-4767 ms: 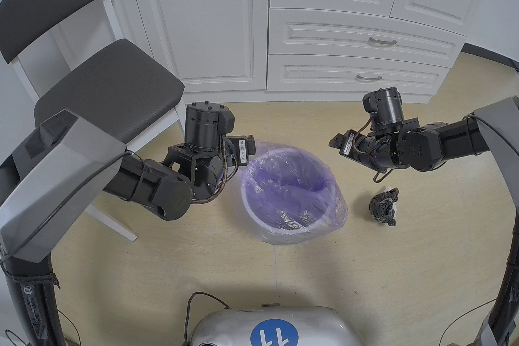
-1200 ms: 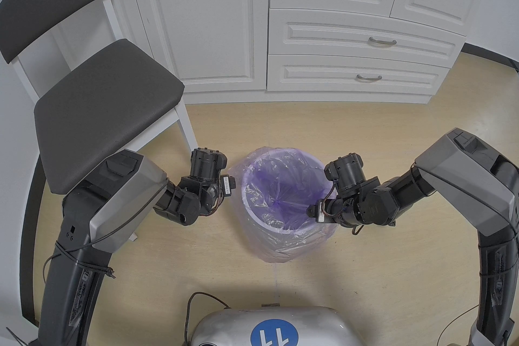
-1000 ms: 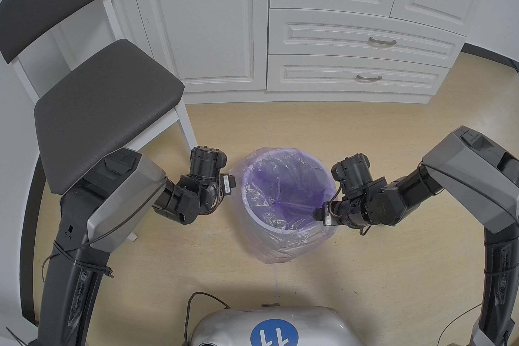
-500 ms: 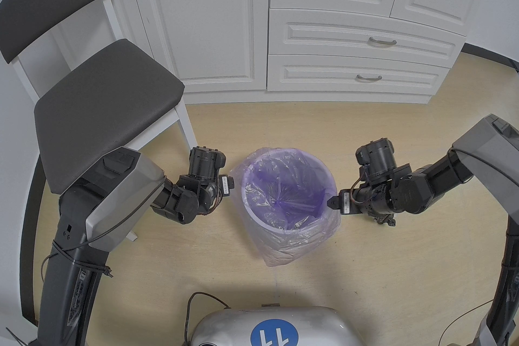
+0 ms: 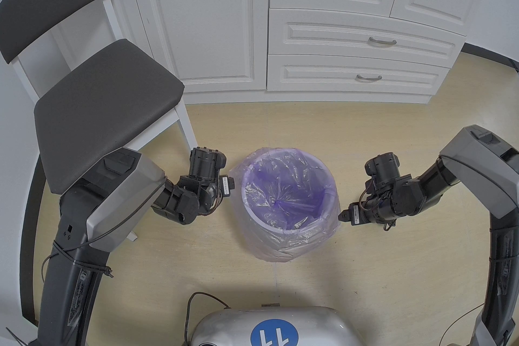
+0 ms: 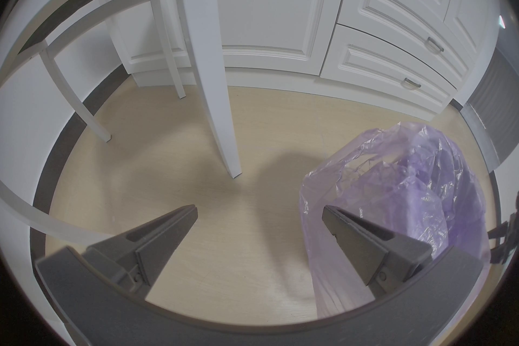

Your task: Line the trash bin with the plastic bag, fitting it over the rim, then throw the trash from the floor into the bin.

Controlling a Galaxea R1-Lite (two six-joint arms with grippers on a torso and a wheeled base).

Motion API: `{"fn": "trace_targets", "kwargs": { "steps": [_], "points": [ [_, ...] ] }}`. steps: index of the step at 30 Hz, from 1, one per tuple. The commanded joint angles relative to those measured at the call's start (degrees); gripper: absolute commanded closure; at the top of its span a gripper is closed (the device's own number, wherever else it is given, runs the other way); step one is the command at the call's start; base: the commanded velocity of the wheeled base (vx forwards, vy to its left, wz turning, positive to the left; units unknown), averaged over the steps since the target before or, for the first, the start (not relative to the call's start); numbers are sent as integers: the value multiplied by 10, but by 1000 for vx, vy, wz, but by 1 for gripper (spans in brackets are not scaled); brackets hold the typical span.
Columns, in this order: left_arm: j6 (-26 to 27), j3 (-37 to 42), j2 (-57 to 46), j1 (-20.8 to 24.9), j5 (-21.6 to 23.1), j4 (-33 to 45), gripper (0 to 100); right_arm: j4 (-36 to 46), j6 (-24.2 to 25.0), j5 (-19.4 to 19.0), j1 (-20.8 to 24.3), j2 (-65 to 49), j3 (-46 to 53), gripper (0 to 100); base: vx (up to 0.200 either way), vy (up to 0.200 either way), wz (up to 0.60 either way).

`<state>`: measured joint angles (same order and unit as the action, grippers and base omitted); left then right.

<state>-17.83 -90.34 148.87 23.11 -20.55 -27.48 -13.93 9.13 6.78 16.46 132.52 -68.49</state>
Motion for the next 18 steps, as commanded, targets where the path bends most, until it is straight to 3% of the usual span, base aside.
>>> {"fn": "trace_targets", "kwargs": {
  "steps": [1,7,18],
  "points": [
    [-1,-2,5,0,1,-1,0,-1,28,-13,2,68,-33,0,0,0,0],
    [-1,-4,13,0,2,-6,0,7,111,-7,0,144,-124,0,0,0,0],
    [-1,-19,40,1,3,-6,0,40,143,-3,-5,179,-198,0,0,0,0]
  ]
}}
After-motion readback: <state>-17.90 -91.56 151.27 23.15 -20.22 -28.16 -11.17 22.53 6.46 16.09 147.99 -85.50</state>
